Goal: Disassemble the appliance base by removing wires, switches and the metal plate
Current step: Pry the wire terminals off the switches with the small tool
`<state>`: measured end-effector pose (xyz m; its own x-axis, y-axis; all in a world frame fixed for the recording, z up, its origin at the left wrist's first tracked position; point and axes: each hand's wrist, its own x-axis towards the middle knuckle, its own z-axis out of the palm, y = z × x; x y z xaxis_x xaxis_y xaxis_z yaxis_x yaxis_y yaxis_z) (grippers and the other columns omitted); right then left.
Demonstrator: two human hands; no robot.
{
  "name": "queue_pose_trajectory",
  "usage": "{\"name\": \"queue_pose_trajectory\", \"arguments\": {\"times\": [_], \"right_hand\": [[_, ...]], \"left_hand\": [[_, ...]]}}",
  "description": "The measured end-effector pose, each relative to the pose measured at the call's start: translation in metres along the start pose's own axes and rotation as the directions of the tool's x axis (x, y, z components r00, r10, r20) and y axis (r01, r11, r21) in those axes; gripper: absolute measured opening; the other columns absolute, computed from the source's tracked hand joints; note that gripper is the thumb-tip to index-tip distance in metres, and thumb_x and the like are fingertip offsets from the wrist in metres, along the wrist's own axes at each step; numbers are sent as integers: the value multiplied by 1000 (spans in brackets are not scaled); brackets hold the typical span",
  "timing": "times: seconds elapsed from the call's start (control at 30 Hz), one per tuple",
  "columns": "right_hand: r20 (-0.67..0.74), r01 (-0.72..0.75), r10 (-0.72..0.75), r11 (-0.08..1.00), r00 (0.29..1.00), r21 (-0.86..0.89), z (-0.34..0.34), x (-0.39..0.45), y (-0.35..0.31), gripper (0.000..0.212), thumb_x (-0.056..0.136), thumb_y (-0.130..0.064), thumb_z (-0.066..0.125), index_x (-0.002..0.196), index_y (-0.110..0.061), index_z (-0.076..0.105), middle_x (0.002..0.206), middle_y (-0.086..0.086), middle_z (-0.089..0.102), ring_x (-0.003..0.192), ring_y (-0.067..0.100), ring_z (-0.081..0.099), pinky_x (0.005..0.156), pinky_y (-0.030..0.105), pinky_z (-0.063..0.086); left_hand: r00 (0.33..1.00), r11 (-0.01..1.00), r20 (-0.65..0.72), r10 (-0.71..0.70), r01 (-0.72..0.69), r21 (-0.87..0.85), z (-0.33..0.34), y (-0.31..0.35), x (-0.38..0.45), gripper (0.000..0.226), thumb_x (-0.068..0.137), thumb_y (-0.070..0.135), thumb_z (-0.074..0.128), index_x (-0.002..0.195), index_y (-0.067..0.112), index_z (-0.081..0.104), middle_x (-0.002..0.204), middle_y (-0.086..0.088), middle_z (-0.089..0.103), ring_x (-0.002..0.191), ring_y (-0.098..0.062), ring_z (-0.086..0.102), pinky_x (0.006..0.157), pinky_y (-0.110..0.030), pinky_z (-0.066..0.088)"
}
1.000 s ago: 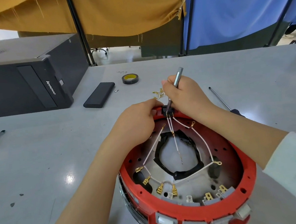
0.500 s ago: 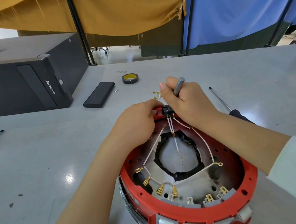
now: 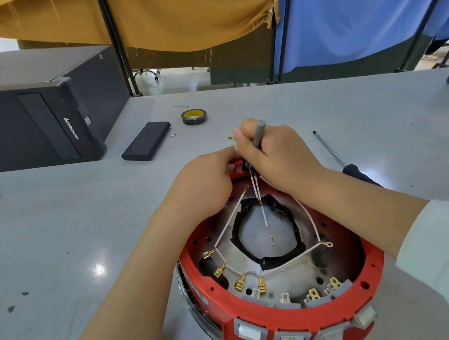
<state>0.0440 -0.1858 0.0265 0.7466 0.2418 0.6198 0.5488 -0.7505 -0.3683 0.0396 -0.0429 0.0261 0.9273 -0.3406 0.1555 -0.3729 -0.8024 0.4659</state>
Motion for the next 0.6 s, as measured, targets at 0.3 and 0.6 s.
{"name": "queue_pose_trajectory", "arguments": {"times": [0.3,0.6], "right_hand": [[-21,-178,187,962,982,208,1,7,10,43,98,-26,44,58,-23,29,50,-6,33,48,8,36,47,21,29],[-30,-128,138,967,990,218,2,5,11,43,99,-28,44,59,-23,29,49,-7,31,48,8,38,46,18,29]], "left_hand": [[1000,1000,12,-9,9,-18,-1,0,-1,35,98,16,37,125,32,52,118,-1,62,107,-21,53,83,-30,40],[1000,1000,20,-14,15,-27,-2,1,-1,35,98,16,37,126,32,52,118,-1,62,108,-22,54,90,-37,43]]}}
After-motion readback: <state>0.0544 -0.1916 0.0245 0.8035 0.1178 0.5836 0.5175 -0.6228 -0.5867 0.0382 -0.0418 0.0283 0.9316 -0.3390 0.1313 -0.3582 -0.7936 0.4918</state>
